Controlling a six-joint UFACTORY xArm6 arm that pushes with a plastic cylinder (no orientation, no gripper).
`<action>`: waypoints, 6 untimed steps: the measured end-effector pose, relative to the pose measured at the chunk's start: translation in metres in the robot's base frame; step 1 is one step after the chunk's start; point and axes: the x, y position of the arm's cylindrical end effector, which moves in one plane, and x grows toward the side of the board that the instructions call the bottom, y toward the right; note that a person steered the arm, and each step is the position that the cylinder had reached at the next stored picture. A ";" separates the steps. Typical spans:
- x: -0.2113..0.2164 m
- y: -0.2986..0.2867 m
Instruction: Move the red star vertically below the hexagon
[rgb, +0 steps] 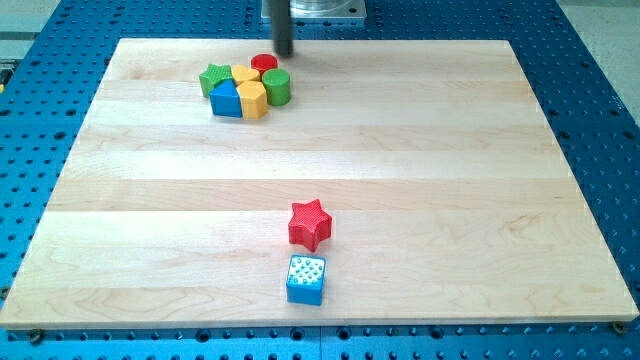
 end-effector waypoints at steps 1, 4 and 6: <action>0.064 0.094; 0.368 0.085; 0.323 0.018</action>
